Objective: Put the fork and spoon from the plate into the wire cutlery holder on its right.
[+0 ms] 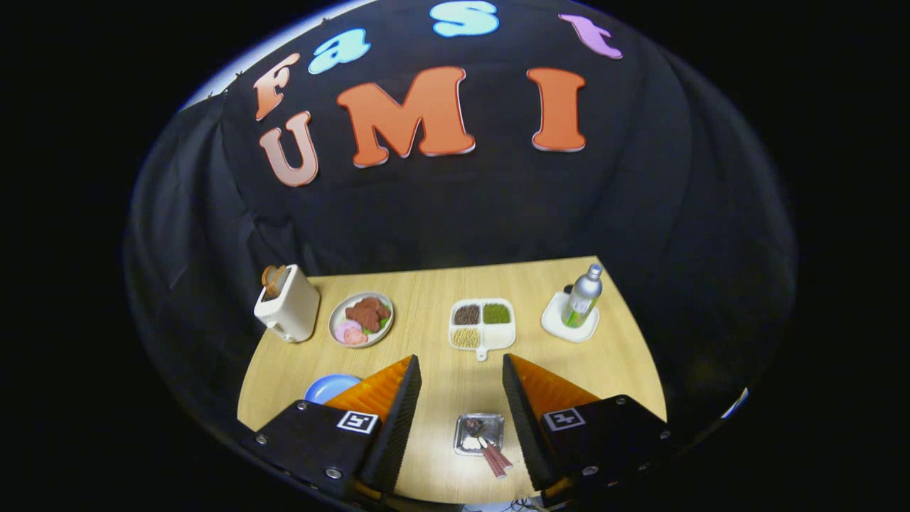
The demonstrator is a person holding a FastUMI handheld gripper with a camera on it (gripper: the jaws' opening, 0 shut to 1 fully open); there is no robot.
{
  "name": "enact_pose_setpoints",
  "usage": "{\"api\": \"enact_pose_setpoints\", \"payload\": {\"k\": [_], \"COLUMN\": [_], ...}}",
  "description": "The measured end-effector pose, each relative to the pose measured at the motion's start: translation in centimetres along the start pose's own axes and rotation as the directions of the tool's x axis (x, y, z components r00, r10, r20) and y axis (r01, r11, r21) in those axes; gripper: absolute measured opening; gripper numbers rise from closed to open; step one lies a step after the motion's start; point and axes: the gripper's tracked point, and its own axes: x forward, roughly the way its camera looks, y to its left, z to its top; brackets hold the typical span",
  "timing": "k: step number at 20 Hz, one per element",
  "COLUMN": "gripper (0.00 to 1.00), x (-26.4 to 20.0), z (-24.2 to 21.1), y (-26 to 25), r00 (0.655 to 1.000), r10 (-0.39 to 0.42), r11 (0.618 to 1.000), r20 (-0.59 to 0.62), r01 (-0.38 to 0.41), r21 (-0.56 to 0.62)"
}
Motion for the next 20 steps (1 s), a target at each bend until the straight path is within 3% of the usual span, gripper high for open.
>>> {"api": "enact_pose_setpoints", "payload": {"k": [4, 9, 12, 16, 20], "gripper": [0.75, 0.89, 0.93, 0.95, 0.96], "x": [-3.0, -6.7, -7.7, -9.0, -10.3], "z": [3.5, 6.2, 7.3, 8.1, 9.0], "y": [0.2, 2.0, 1.9, 2.5, 2.1], "r00": [0.964, 0.862, 0.813, 0.779, 0.736], "r10": [-0.044, -0.041, -0.064, -0.036, -0.039], "r11": [0.997, 0.994, 0.99, 0.996, 0.993], "r20": [0.262, 0.505, 0.579, 0.626, 0.675], "r01": [0.06, 0.088, 0.124, 0.082, 0.107], "r21": [-0.055, -0.069, -0.064, -0.045, -0.059]}}
